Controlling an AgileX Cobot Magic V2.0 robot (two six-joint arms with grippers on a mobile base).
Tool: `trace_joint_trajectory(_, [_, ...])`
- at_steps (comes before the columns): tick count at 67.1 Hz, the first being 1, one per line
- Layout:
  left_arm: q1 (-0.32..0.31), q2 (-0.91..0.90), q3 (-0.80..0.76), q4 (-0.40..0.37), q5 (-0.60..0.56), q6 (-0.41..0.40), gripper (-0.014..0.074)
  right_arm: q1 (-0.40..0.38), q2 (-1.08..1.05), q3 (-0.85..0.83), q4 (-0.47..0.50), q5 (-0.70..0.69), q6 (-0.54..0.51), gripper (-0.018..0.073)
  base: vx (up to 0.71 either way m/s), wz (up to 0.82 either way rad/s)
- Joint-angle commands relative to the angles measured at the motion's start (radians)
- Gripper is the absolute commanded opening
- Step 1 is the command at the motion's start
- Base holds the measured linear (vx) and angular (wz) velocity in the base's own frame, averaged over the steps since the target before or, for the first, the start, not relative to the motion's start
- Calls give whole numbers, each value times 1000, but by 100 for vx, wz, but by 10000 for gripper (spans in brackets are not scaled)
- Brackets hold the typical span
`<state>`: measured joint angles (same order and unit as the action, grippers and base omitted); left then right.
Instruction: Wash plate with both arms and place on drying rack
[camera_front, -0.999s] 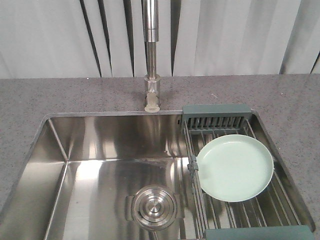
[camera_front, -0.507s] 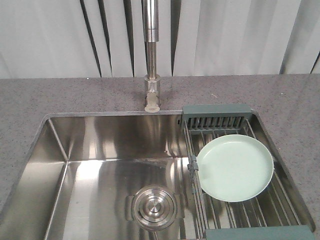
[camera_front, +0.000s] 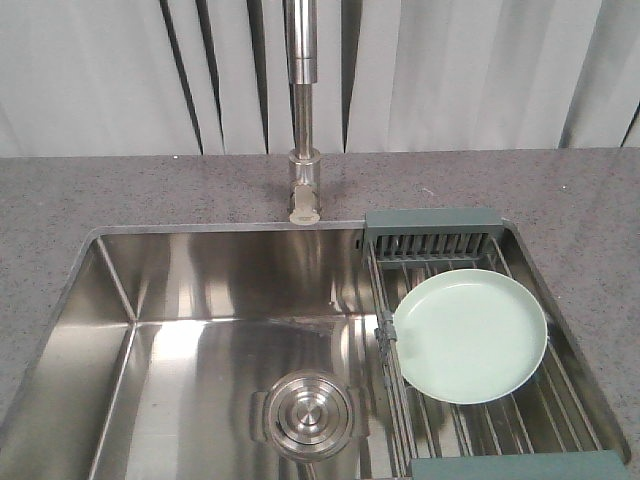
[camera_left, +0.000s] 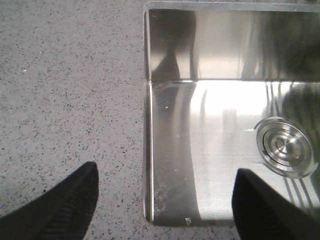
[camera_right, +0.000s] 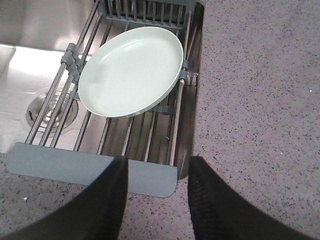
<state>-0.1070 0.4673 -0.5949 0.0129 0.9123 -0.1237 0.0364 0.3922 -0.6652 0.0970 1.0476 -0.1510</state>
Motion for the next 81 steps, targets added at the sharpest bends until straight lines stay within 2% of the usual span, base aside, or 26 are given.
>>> trace_joint_trajectory(1, [1,5,-28,-26,-94,-10,512,-6,10,-22,-2,-59,-5,284,0,0])
trace_joint_trajectory(12, [1,52,-83,-41,-115,-4,490,-6,10,-22,-2,-59,-5,284,0,0])
trace_joint_trajectory(26, [1,182,-198,-39,-87,52,446,-6,10,-22,-2,-59,-5,284,0,0])
trace_joint_trajectory(45, [1,369,-305,-39,-84,82,381,-6,10,-22,-2,-59,-5,284,0,0])
trace_joint_trajectory(60, [1,523,-380,-39,-83,134,242,-6,10,-22,-2,-59,-5,284,0,0])
trace_joint_trajectory(81, [1,704,-482,-39,-102,138,-5,-6,10,-22,-2,-59,-5,284,0,0])
